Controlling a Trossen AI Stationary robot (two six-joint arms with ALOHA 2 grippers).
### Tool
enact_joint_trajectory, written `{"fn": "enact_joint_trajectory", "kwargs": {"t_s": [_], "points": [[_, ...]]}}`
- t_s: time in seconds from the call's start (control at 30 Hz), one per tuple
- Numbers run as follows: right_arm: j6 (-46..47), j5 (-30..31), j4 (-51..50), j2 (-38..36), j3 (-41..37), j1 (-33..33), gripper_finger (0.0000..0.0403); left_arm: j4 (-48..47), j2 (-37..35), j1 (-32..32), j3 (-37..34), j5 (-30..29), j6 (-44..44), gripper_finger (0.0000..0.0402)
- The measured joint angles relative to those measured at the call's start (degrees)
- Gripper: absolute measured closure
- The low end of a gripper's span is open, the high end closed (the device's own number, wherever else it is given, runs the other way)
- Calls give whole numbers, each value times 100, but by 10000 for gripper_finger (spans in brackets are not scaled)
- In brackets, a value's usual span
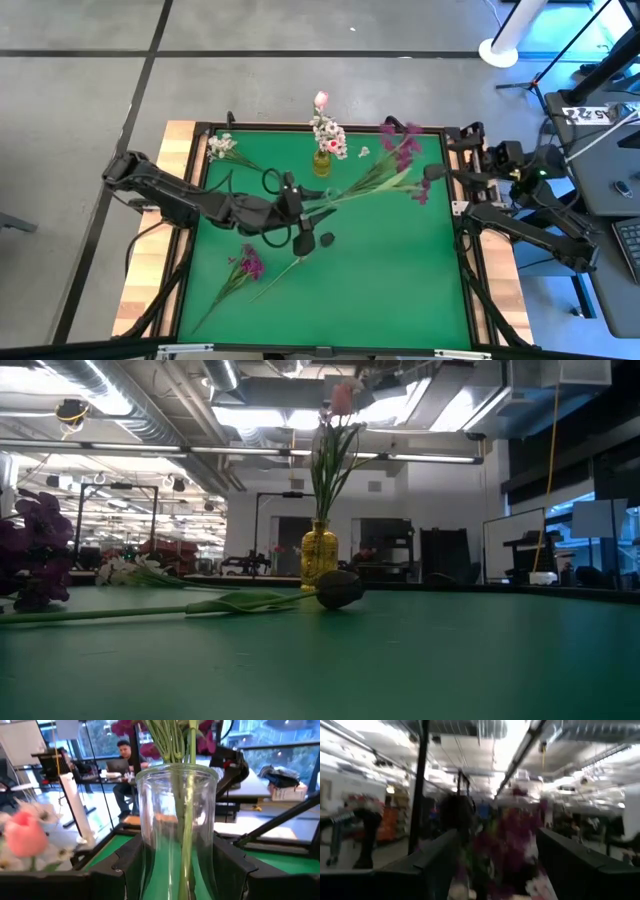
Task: Sort flowers into vase by color
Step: Adjust the transparent vase to an upright position
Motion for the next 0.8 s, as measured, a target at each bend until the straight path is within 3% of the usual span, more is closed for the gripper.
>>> {"fn": "enact_joint_trajectory", "kwargs": {"t_s": [0.43,0.8], "points": [[-275,-287,-231,85,-18,0,134,156,-528,2,0,32,346,228],[-295,-518,290,860,-762,4,134,521,-528,94,0,251,494,228]]}}
